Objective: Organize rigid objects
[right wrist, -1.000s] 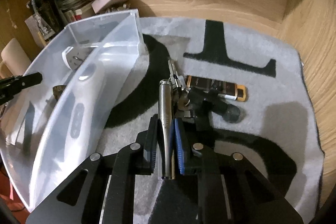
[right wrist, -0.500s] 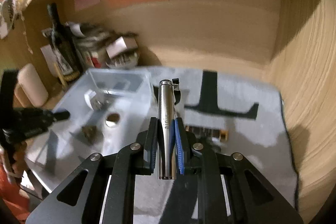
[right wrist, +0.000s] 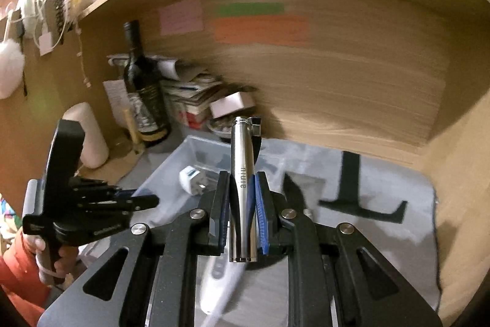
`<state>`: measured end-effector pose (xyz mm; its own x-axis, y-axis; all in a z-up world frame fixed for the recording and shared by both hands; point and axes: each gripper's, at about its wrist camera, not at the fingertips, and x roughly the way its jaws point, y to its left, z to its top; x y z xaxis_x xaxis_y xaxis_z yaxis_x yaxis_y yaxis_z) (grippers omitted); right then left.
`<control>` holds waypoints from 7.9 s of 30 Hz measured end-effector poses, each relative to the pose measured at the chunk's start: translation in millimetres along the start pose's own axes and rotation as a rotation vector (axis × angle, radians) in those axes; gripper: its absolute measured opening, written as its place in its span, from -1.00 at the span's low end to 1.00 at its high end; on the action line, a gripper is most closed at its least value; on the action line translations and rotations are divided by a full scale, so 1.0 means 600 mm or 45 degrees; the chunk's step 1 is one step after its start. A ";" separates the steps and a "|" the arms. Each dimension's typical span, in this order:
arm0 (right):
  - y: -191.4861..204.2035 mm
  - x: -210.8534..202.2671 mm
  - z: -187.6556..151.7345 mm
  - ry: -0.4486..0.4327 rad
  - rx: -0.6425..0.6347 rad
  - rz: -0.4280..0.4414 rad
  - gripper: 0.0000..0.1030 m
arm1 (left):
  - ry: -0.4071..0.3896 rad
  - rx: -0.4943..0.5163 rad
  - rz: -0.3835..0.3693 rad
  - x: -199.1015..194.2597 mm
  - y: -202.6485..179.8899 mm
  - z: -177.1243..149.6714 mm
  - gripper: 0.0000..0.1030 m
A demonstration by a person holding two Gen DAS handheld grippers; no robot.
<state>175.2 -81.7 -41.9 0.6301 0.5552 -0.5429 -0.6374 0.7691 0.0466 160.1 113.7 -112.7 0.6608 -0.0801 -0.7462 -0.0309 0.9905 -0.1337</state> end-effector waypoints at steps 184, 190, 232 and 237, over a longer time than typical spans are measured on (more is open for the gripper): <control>-0.203 0.109 -0.145 0.440 0.261 -0.269 -0.25 | 0.023 0.001 0.000 0.010 -0.001 0.000 -0.74; -0.210 0.103 -0.143 0.421 0.264 -0.260 -0.65 | 0.023 -0.002 -0.002 0.010 -0.001 0.000 -0.74; 0.015 0.076 -0.018 0.168 -0.088 0.085 -0.74 | 0.010 0.004 -0.006 0.007 -0.002 -0.001 -0.74; 0.023 0.107 -0.033 0.252 -0.090 0.115 -0.74 | 0.008 0.001 -0.010 0.006 -0.001 -0.001 -0.74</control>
<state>198.1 -41.6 -92.5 0.4741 0.5427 -0.6934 -0.7213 0.6910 0.0475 161.7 112.9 -115.7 0.6566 -0.0884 -0.7491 -0.0254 0.9900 -0.1391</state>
